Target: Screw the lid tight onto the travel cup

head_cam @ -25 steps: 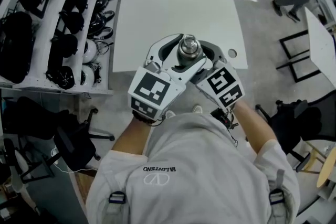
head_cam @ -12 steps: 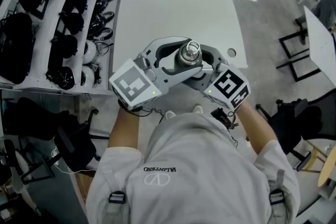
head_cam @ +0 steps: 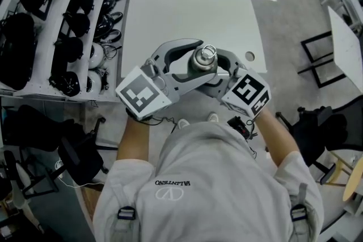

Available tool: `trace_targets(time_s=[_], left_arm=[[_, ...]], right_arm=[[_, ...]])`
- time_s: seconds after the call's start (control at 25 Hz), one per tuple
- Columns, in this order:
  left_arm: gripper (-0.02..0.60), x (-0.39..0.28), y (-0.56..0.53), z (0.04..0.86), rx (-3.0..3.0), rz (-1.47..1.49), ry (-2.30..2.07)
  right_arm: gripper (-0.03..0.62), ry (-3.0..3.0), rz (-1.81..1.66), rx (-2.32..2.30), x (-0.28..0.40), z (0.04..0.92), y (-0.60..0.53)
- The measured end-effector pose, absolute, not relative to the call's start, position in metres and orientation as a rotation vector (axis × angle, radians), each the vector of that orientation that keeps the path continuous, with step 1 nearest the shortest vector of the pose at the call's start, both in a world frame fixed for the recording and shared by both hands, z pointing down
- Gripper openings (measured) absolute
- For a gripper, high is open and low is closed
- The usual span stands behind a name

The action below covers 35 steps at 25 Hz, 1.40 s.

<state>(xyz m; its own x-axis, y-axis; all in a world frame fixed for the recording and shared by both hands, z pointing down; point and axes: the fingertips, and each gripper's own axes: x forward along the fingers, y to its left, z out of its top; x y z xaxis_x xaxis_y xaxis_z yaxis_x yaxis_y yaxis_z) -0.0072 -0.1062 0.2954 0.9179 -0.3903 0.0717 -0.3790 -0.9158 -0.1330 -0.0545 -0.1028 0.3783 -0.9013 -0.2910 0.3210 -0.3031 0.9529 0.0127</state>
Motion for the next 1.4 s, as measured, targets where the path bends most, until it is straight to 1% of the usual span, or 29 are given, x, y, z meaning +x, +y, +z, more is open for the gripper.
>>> trace_targets(time_s=[0.08,0.2,0.24,0.32,0.36,0.44,0.48,0.68,1.04,1.4], left_arm=[[0.307,-0.016,-0.115,0.288,-2.924,-0.086,0.742],[0.305,-0.038,-0.128,0.279,-2.846,0.034,1.020],[0.276,-0.047,-0.131,0.278,-2.811,0.080,1.123],[0.149,-0.067,-0.136,0.278,-2.729,0.168,1.314],[0.099,-0.076,-0.138,0.278,-2.693,0.201,1.389],[0.033,-0.092,-0.142,0.280,-2.636,0.243,1.500],[0.012,-0.099,-0.143,0.282,-2.619,0.252,1.544],[0.005,-0.118,-0.148,0.302,-2.606,0.227,1.681],[0.005,-0.141,-0.144,0.335,-2.590,0.194,1.838],[0.005,-0.141,-0.143,0.336,-2.552,0.169,1.845]], right_arm=[[0.387,-2.767,0.079,0.530,-0.048,0.379,-0.114],[0.387,-2.714,0.086,0.724,-0.032,0.381,-0.137],[0.386,-2.703,0.081,0.784,-0.027,0.380,-0.143],[0.387,-2.695,0.060,0.883,-0.016,0.377,-0.151],[0.387,-2.696,0.045,0.920,-0.012,0.374,-0.153],[0.387,-2.700,0.013,0.973,-0.005,0.368,-0.157],[0.385,-2.700,-0.003,0.992,-0.002,0.365,-0.158],[0.386,-2.684,-0.047,1.038,0.009,0.361,-0.159],[0.385,-2.657,-0.025,1.160,0.041,0.364,-0.167],[0.385,-2.660,-0.017,1.234,0.060,0.363,-0.169]])
